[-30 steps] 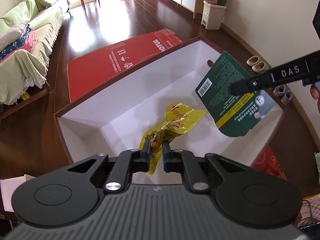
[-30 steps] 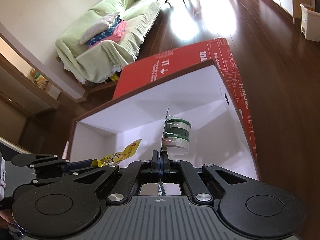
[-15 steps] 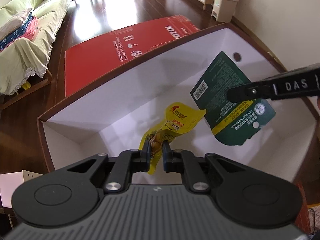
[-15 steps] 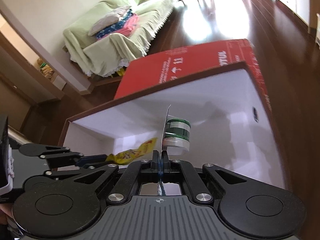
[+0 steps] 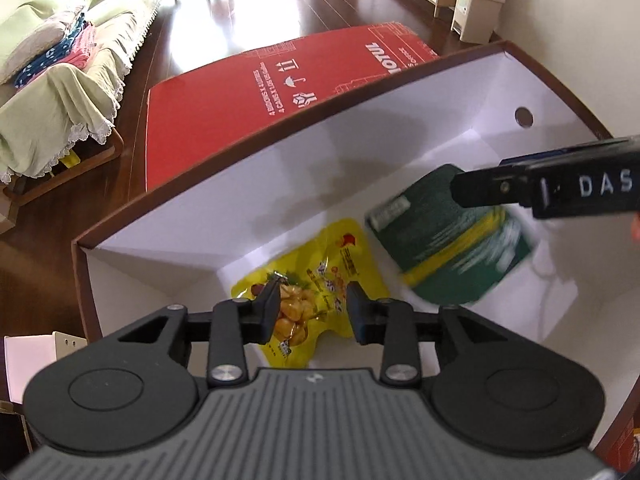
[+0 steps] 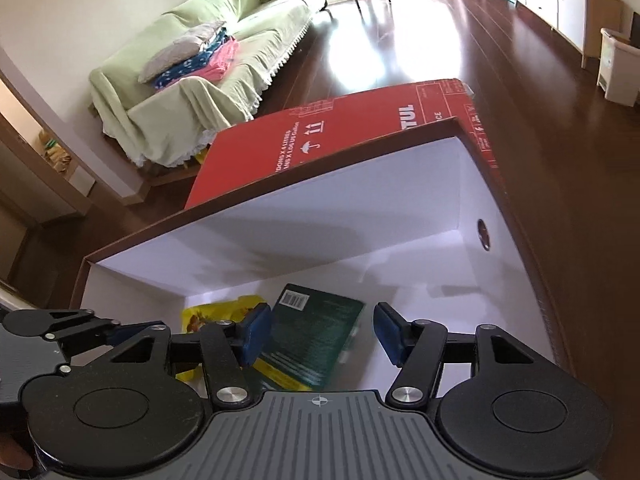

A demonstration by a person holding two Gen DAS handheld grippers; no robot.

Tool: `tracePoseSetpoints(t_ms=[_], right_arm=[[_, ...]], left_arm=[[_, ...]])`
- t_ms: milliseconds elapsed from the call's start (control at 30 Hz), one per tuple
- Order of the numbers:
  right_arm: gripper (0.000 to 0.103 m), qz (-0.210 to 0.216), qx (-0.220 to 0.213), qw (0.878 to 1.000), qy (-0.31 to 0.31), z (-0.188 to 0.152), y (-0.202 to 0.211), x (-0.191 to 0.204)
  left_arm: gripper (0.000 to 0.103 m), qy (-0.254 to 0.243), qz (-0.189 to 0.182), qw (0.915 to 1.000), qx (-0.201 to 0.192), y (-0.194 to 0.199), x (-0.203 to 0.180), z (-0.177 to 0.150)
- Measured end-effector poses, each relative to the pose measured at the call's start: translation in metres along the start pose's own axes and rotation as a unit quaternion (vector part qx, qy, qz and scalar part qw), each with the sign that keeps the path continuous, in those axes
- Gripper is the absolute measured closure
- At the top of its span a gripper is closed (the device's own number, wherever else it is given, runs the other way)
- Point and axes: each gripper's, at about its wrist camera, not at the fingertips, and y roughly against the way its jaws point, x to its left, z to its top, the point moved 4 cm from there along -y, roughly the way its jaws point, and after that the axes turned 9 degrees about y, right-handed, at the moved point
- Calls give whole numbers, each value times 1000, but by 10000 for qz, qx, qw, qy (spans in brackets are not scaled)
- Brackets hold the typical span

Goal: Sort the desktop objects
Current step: 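Open right tool over the box while left tool releases the yellow pouch inside, then withdraw both tools from the box back over the mat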

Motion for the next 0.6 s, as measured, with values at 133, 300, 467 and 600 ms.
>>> tracePoseSetpoints(t_ms=[133,300,467,600], right_arm=[[43,-45,156,9999,23,-3,6,1],[43,-126,326,9993,123,-9,14,5],[43,-173,428,9987,198,-16,24,10],[43,-119,415,9990,145,-22,34,13]], left_arm=[[69,-32,12,10000,55,2,-1,-2],[67,21,94,9999,130,9,2,-4],[65,71,156,9997,147,19,3,-8],[60,69,180,9998,89,32,2,-11]])
